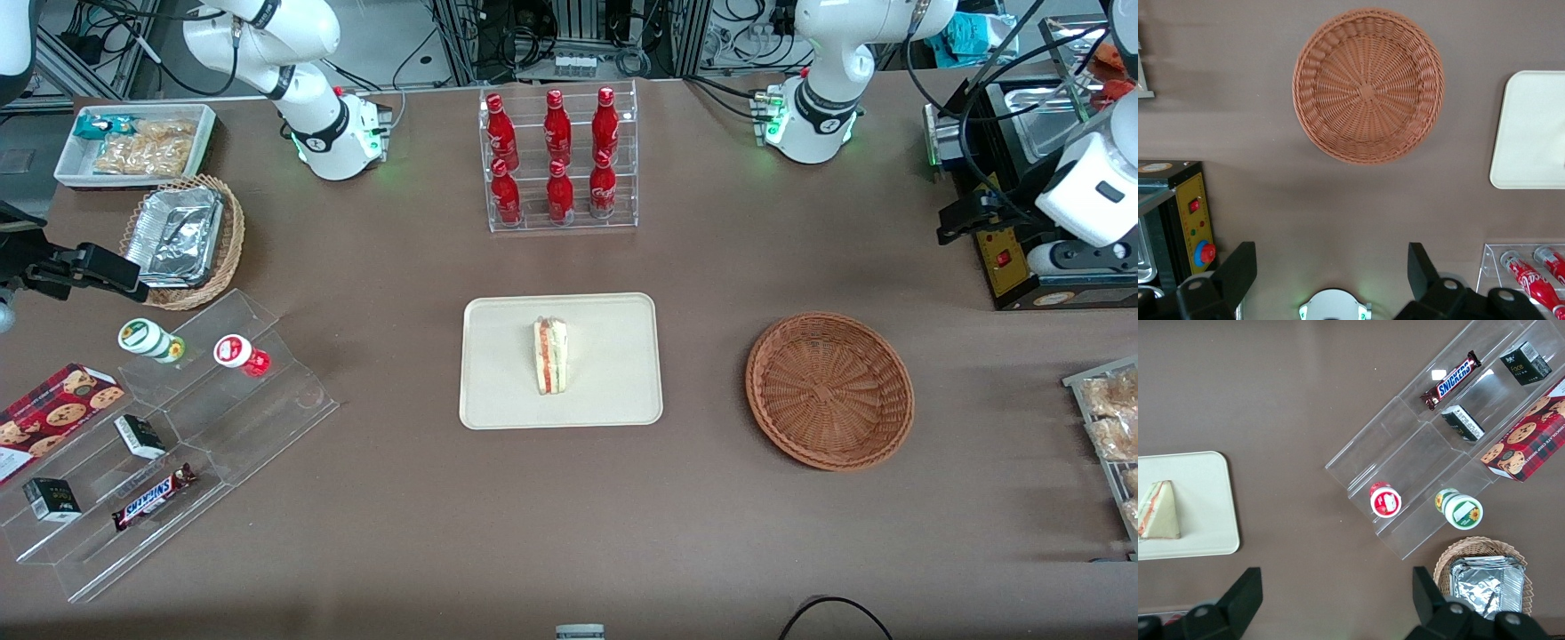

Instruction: Place sandwich from basket to tray

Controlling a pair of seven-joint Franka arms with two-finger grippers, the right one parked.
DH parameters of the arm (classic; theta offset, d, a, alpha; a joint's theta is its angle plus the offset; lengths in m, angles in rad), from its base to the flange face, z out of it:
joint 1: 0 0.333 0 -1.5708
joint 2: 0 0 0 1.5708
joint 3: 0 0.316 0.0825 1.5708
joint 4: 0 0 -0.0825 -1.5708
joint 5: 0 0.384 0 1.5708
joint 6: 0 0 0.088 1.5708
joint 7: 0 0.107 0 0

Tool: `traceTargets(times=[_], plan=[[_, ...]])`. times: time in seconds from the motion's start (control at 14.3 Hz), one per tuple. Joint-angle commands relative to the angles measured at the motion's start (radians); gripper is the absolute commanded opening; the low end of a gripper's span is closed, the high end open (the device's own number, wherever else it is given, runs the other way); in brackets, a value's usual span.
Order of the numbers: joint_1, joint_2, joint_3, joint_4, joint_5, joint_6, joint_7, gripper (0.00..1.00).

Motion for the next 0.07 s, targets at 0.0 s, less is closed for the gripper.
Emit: traceTargets(times=[0.0], plan=[[0.040, 0.006, -0.014, 0.013, 0.014, 0.016, 0.014, 1.00]])
